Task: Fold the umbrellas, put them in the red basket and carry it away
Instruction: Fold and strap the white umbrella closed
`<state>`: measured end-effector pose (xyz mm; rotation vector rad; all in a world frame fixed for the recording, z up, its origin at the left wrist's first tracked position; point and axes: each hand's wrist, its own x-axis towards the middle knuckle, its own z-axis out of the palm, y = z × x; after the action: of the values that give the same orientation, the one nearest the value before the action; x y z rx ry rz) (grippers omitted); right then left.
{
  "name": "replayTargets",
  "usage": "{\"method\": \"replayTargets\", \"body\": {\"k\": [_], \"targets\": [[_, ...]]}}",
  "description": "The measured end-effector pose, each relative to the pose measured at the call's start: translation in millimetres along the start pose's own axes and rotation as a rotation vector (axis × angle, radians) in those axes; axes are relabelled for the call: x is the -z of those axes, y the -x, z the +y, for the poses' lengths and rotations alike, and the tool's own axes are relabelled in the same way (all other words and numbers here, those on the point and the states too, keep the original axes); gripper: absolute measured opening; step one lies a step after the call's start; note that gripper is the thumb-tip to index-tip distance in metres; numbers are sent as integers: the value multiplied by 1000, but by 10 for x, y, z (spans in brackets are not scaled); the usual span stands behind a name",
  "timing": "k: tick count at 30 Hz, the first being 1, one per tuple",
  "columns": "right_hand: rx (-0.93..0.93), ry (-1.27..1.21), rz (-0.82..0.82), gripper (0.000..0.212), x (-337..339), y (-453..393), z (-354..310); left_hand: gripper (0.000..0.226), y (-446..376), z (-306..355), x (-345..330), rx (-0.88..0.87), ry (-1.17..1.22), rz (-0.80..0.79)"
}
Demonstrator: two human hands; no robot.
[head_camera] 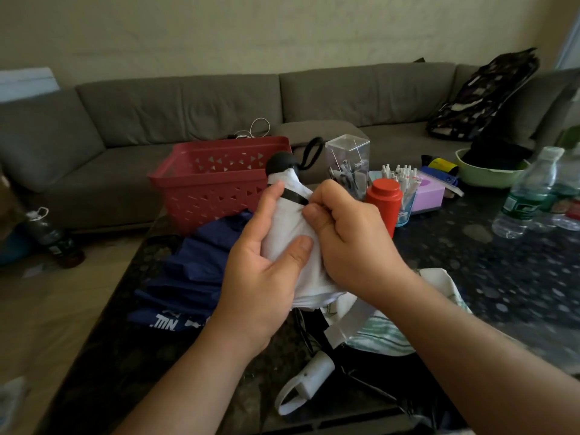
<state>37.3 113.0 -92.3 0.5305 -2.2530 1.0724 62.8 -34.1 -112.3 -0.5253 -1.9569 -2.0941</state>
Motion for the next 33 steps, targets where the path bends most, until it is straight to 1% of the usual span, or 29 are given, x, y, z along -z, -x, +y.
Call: {"method": "replayTargets", "body": {"k": [3,6,7,10,11,13,16,21,25,28,31,33], "targets": [[-8,9,-10,16,-9,-5,-10,88,-26,-51,19,12,-4,24],[-60,-115,-67,9,28,-15,-10,95,-23,-63,29,50,-72,96],[-74,-145,-76,11,35,-20,-16,93,-21,-67,30,47,-117,109],[-43,-87,-49,29,7,-51,-29,79,19,-61,13,-2,-331,139],[-41,-72,-34,31,-8,-61,-35,75,38,-66,6,-24,-403,157],[-55,-76,-3,29,-43,-69,-43,69,66,-83,-14,-36,-467,181],[-39,-24,52,20,-97,-53,-39,62,67,-96,-52,31,-479,193],[-94,-34,124,19,-157,-30,-43,81,70,-102,-79,117,-464,193],[-135,-86,137,19,-177,-17,-39,84,78,-107,-74,138,-445,205],[-150,-88,147,18,-196,11,-54,84,100,-122,-83,167,-374,176],[-192,-115,108,18,-181,13,-65,85,98,-146,-63,205,-308,154],[-228,-124,19,16,-144,-12,-65,83,76,-150,-25,154,-441,182]]}}
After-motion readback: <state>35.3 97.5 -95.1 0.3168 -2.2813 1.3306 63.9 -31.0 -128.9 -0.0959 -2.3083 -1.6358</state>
